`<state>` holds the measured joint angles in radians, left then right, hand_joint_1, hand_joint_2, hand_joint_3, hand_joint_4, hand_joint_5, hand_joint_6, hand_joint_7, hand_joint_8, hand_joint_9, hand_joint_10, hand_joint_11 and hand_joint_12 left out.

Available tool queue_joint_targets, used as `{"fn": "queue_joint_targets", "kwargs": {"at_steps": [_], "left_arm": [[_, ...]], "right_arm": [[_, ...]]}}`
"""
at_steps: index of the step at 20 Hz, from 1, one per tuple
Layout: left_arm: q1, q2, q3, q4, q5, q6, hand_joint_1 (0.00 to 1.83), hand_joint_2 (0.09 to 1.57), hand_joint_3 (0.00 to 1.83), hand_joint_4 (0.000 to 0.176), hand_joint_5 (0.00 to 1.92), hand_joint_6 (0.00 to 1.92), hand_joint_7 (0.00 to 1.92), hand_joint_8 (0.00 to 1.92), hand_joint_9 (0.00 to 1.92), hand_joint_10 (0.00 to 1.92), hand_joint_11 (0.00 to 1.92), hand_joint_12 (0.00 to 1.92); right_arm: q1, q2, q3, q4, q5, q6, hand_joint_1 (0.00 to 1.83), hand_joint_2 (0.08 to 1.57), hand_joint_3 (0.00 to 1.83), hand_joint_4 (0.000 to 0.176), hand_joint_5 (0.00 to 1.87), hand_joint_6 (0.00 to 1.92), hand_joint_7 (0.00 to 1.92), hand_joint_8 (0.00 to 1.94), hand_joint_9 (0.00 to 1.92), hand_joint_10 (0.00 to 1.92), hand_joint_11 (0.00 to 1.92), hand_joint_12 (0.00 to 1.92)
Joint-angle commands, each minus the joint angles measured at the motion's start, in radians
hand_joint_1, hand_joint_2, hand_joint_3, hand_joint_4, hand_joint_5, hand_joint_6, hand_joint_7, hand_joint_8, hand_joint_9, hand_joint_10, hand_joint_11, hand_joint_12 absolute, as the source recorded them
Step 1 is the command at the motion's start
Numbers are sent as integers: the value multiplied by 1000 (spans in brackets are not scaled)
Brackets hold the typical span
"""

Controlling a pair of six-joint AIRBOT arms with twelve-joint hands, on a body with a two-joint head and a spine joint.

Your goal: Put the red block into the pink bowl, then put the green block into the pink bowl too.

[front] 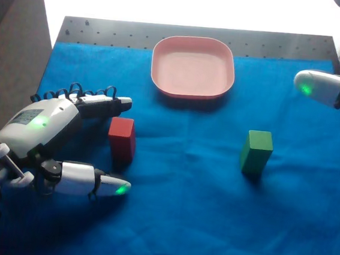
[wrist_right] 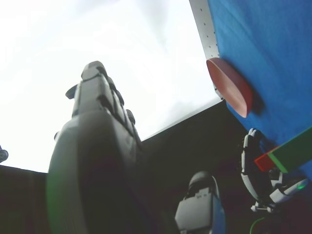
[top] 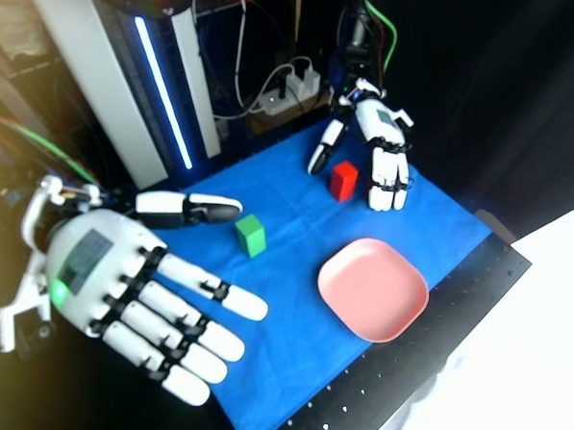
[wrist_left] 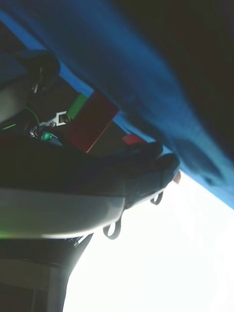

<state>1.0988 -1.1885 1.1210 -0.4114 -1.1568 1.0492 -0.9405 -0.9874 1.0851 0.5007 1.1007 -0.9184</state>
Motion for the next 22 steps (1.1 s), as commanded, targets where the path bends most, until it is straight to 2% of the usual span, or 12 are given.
{"fn": "queue_joint_targets", "kwargs": {"at_steps": [1,3,4,8,9,12,15,16,17,18,19,22], "left_arm": [[-6,-9,1,25,-85,-10,999,738,5,0,597,15,653,10,630,10,386,437],[-6,-11,4,26,-84,-18,1052,780,2,0,716,11,752,6,718,8,463,478],[-6,-14,8,31,-85,-33,1060,822,0,0,821,8,867,5,820,9,531,548],[-6,-33,35,53,-88,-104,1164,806,0,0,972,19,1047,18,1018,30,691,672],[-7,-36,37,57,-85,-106,1194,818,5,0,1007,25,1105,31,1099,51,791,716],[-7,-45,43,60,-80,-120,1244,826,0,0,1078,12,1167,13,1167,25,830,780],[-7,-50,48,61,-80,-133,1205,840,0,0,1144,17,1229,19,1220,31,829,890],[-7,-51,49,61,-79,-133,1210,935,1,0,1364,141,1280,28,1270,43,881,919],[-7,-52,49,61,-78,-135,1284,993,1,0,1391,46,1236,681,1238,776,962,1437],[-7,-52,49,61,-78,-135,1284,993,1,0,1391,46,1236,681,1238,776,962,1437],[-7,-52,49,61,-77,-135,1296,997,0,0,1423,8,1207,825,1176,1067,1025,1549],[-7,-52,50,55,-77,-135,1303,1003,0,0,1411,0,1197,880,1195,1289,1107,1650]], "right_arm": [[4,0,7,-20,120,4,286,831,3,99,0,0,0,0,0,0,0,0],[4,0,7,-20,120,4,281,840,6,94,0,0,0,0,0,0,0,0],[4,0,7,-20,120,4,281,854,11,78,0,0,0,0,0,0,0,0],[4,-1,7,-20,120,4,285,843,3,78,0,0,0,0,0,0,0,0],[4,-2,7,-20,120,4,283,855,8,68,0,0,0,0,0,0,0,0],[4,-2,7,-20,120,5,277,846,3,81,0,0,0,0,0,0,0,0],[4,-3,7,-20,120,5,282,853,5,79,0,0,0,0,0,0,0,0],[4,-3,7,-19,120,5,283,848,3,82,0,0,0,0,0,0,0,0],[4,-3,7,-18,120,6,281,849,2,78,0,0,0,0,0,0,0,0],[4,-3,7,-18,120,6,281,849,2,78,0,0,0,0,0,0,0,0],[4,-3,7,-18,120,6,278,849,2,78,0,0,0,0,0,0,0,0],[4,-3,7,-15,120,6,281,845,0,82,0,0,0,0,0,0,0,0]]}}
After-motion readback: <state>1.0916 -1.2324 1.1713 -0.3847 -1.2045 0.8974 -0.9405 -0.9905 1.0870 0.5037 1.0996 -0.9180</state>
